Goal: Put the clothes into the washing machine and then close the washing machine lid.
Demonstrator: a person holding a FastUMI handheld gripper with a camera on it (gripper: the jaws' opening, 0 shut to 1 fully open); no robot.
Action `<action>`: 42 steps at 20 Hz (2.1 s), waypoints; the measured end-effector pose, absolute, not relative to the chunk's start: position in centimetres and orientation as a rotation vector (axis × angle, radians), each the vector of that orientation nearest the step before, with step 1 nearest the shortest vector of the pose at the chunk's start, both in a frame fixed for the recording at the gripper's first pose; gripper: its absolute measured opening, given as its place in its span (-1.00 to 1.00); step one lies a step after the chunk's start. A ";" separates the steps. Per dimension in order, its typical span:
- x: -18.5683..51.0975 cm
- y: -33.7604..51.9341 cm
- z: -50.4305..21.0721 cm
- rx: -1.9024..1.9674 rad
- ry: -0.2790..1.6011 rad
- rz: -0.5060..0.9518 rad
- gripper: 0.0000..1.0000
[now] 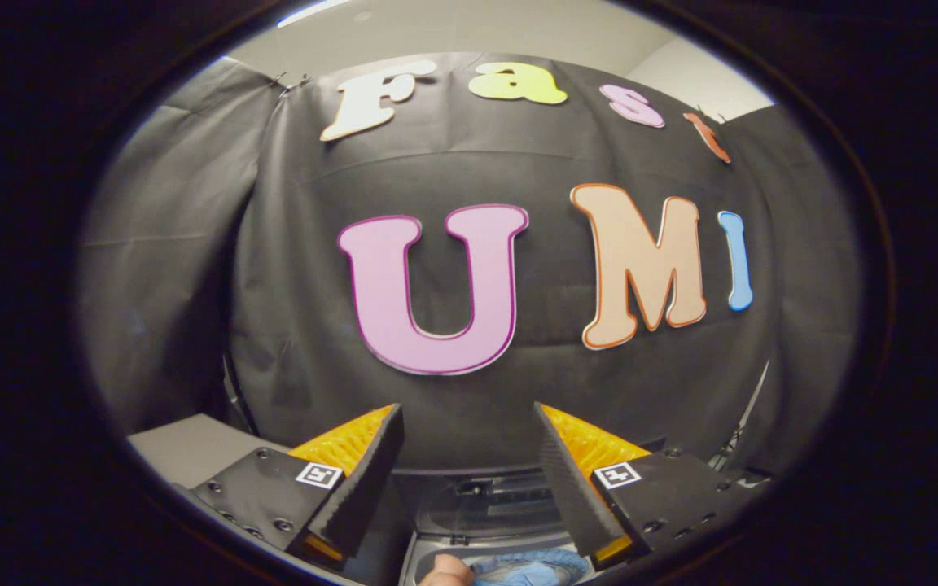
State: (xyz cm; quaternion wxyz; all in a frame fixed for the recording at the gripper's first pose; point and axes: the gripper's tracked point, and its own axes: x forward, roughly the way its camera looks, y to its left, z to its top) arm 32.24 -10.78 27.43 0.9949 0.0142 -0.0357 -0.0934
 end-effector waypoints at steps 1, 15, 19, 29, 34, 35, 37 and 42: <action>33.3 -10.8 28.0 0.040 -0.091 -0.184 0.93; 47.3 -16.5 16.3 -0.131 0.190 -0.242 0.93; 47.6 -16.4 12.1 -0.128 0.270 -0.204 0.93; 47.9 -16.1 11.8 -0.072 0.260 -0.204 0.94; 47.9 -16.1 11.8 -0.074 0.271 -0.205 0.94; 47.9 -16.2 11.9 -0.075 0.270 -0.205 0.93; 47.9 -16.2 11.9 -0.075 0.257 -0.207 0.93; 47.9 -16.3 11.8 -0.079 0.251 -0.210 0.93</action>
